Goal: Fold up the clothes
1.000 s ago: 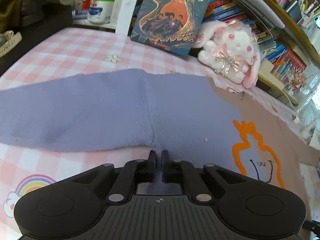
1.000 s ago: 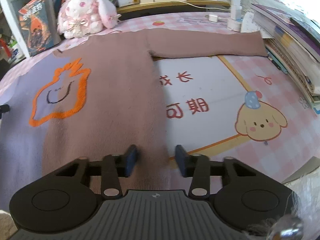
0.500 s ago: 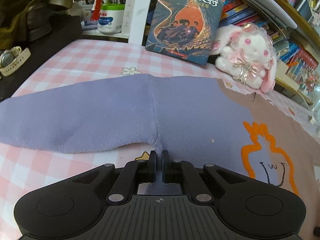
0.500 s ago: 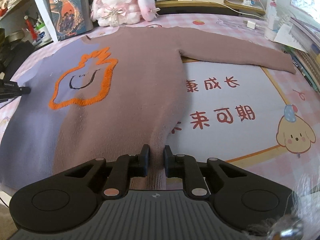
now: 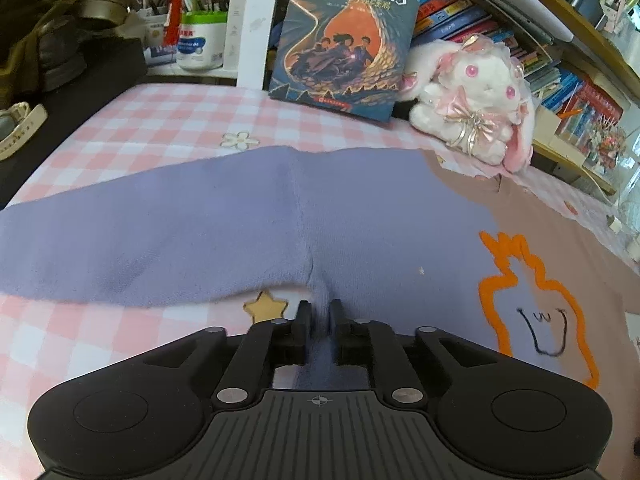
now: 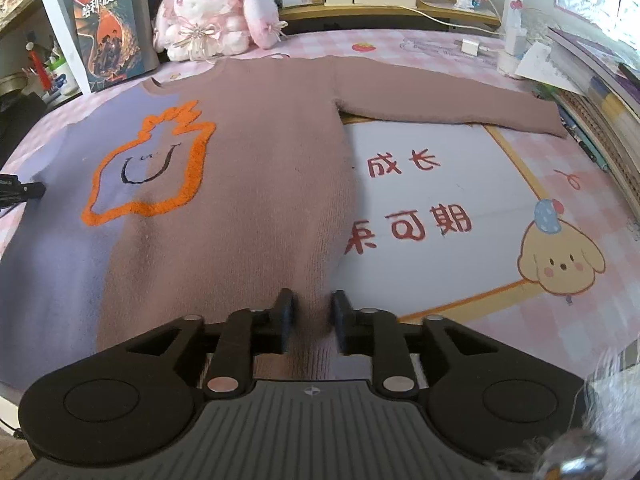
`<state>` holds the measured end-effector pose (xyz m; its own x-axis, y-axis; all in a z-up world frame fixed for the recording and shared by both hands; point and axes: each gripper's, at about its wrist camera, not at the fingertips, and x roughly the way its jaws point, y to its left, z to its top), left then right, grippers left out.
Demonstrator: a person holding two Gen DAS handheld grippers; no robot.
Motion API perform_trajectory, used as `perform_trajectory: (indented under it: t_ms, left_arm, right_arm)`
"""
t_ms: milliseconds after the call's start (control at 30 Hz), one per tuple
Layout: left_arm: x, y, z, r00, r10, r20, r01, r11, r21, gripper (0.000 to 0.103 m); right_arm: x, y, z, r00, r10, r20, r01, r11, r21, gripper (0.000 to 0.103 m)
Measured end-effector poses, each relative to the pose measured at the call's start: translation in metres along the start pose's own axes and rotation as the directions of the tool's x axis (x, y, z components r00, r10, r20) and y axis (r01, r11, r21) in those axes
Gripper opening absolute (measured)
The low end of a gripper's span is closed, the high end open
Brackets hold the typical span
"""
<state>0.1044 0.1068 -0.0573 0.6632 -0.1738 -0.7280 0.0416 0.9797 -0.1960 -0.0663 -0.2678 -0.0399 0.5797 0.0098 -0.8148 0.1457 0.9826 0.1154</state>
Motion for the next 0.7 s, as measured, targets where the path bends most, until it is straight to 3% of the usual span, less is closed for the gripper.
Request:
perform_trajectory:
  t_ms: [133, 267, 400, 467, 500, 533, 700]
  left_arm:
    - [-0.024, 0.002, -0.022, 1.0, -0.002, -0.017, 0.001, 0.999, -0.032, 0.025]
    - [-0.052, 0.004, -0.052, 0.999, -0.022, -0.031, 0.019, 0.994, -0.11, 0.027]
    - [-0.076, -0.005, -0.078, 0.999, -0.007, -0.054, -0.001, 0.987, -0.16, 0.027]
    - [-0.084, -0.01, -0.088, 0.999, 0.003, -0.054, -0.013, 0.984, -0.179, 0.025]
    - [-0.087, -0.013, -0.092, 0.999, 0.008, -0.053, -0.018, 0.983, -0.184, 0.018]
    - [-0.089, -0.017, -0.096, 0.998, 0.016, -0.058, -0.026, 0.983, -0.18, 0.004]
    - [-0.087, -0.014, -0.096, 0.998, 0.043, -0.038, -0.048, 0.984, -0.171, 0.004]
  right_arm:
    - [-0.006, -0.01, -0.005, 0.999, 0.051, -0.014, -0.05, 0.998, 0.032, 0.03]
    - [-0.007, -0.017, -0.005, 0.996, 0.082, -0.02, -0.081, 0.996, 0.044, 0.03]
    - [-0.007, -0.015, -0.005, 0.993, 0.11, -0.039, -0.111, 0.994, -0.021, 0.03]
    - [-0.007, -0.013, -0.005, 0.991, 0.122, -0.05, -0.125, 0.991, -0.057, 0.023]
    - [-0.007, -0.014, -0.005, 0.99, 0.132, -0.056, -0.135, 0.988, -0.071, 0.021]
    - [-0.007, -0.014, -0.006, 0.989, 0.139, -0.059, -0.144, 0.986, -0.086, 0.02]
    - [-0.006, -0.01, -0.005, 0.983, 0.17, -0.066, -0.179, 0.968, -0.174, 0.014]
